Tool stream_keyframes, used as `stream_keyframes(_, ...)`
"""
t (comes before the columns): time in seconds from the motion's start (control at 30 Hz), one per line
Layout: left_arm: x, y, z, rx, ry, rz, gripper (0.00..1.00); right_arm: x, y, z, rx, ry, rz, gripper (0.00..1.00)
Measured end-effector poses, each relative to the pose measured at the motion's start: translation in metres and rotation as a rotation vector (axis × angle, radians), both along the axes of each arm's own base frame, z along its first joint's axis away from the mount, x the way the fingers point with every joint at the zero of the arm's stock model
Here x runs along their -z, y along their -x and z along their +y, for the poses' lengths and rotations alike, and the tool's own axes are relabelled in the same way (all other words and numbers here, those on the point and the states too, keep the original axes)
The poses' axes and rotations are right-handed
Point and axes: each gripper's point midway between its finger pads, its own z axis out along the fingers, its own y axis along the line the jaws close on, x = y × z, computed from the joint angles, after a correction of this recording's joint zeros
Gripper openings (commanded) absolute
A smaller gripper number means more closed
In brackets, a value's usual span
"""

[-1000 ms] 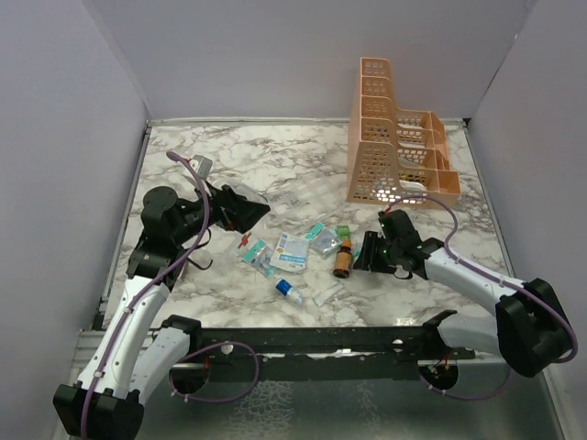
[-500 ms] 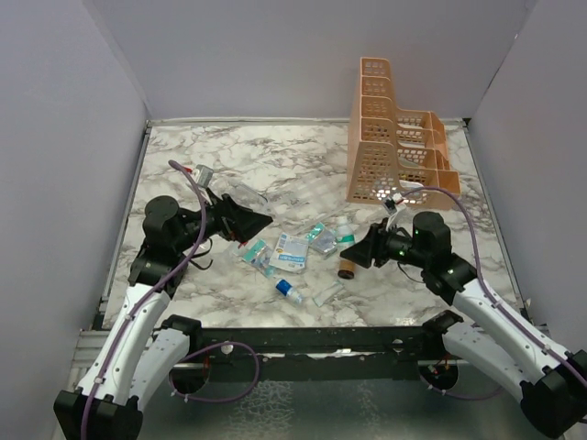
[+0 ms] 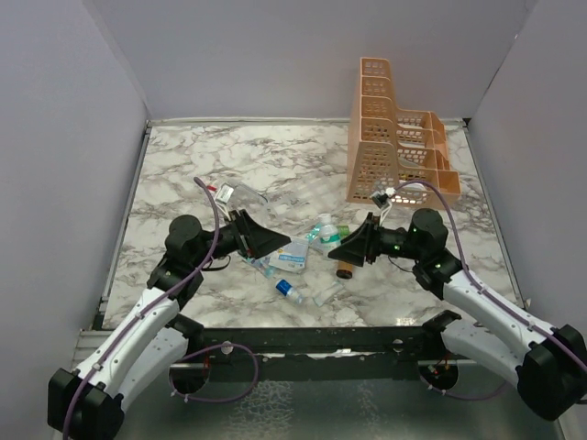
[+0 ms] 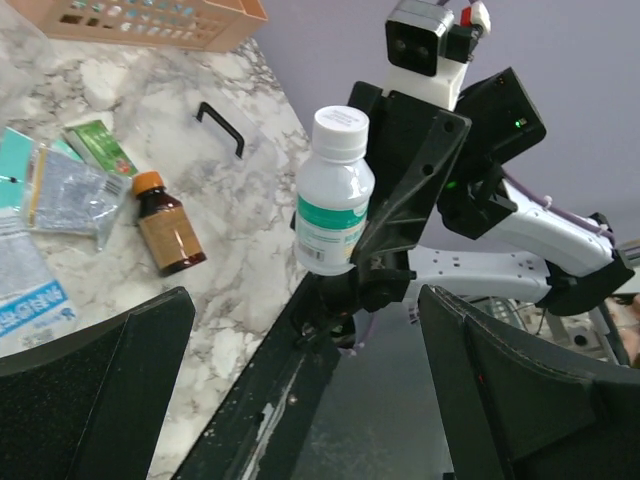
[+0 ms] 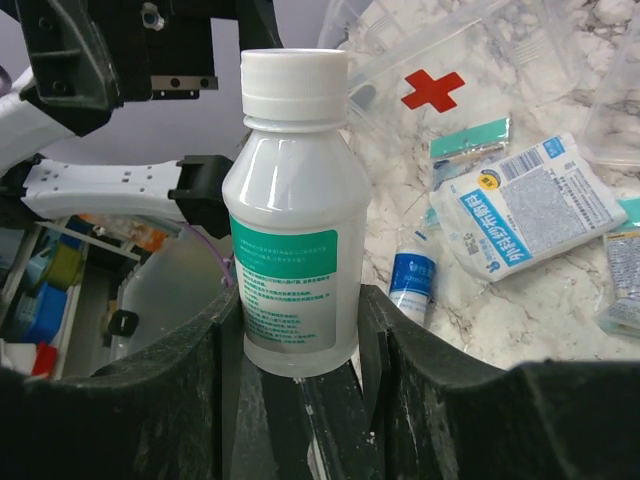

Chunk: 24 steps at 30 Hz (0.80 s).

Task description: Organize the medicine kit

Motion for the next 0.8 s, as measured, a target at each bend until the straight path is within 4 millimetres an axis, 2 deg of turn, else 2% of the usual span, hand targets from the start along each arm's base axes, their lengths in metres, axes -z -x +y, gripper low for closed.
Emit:
stream_keyframes(0.2,0.001,0.008,-0.025,0.026,0.059,0.066,0.95,0.004,0.001,0.009,-0.029,-0.008,0.023,0.29)
stream_keyframes(0.37,0.02,0.013,-0.056,0.078,0.029,0.148,0.89,0.01,0.0,0.023,-0.075,0.004,0.048,0.29)
stream_keyframes(0.47,0.023,0.014,-0.067,0.093,0.017,0.169,0.85,0.014,0.0,0.03,-0.098,0.017,0.067,0.29)
stream_keyframes(0.6,0.025,0.006,-0.07,0.053,0.024,0.187,0.76,0.02,0.006,0.036,-0.126,0.027,0.081,0.29)
stream_keyframes(0.8,0.039,-0.008,-0.072,-0.011,0.014,0.258,0.57,0.021,0.007,0.04,-0.144,0.038,0.06,0.3)
